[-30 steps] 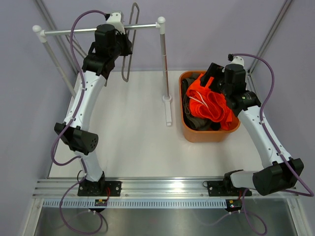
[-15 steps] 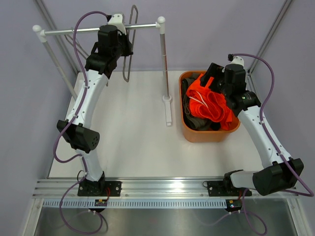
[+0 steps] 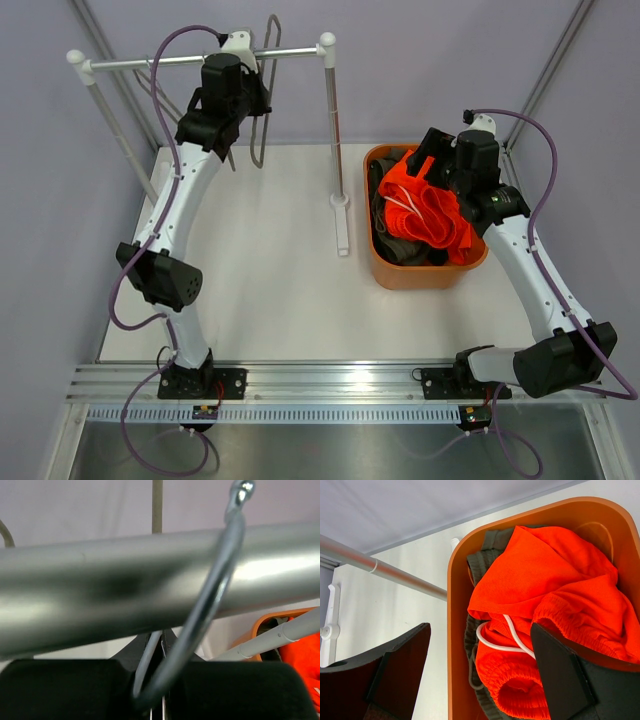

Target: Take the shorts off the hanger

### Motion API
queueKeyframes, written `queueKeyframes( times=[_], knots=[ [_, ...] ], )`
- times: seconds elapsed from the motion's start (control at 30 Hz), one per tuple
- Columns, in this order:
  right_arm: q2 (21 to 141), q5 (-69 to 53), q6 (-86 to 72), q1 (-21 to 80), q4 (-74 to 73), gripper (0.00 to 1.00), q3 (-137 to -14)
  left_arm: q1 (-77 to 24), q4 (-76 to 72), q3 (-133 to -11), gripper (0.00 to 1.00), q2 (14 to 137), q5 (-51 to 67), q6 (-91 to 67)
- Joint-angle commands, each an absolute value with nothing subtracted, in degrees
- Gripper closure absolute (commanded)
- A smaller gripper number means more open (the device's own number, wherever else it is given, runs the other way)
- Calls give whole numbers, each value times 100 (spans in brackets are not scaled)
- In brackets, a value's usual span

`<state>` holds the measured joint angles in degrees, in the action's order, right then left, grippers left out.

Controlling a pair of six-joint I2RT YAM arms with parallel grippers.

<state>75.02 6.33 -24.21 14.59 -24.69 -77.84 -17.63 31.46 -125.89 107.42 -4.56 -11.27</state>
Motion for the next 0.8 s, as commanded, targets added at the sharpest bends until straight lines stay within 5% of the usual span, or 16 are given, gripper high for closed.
queueKeyframes(
  times=[0.0,0.3,0.53,0.77],
  knots=[
    [7418,536,-2408,1485,-2215,10,-7805,-1723,2646,-12376,91,10450,-527,-1204],
    [7356,536,-2417,1485,-2224,11,-7761,-1723,2566,-12076,91,10292,-527,-1222],
    [7313,536,-2399,1485,-2232,11,-7734,-1723,2154,-11655,55,9941,-431,-1134],
    [7251,527,-2382,1485,-2241,10,-7708,-1731,1609,-11022,39,9353,-273,-1011]
  ],
)
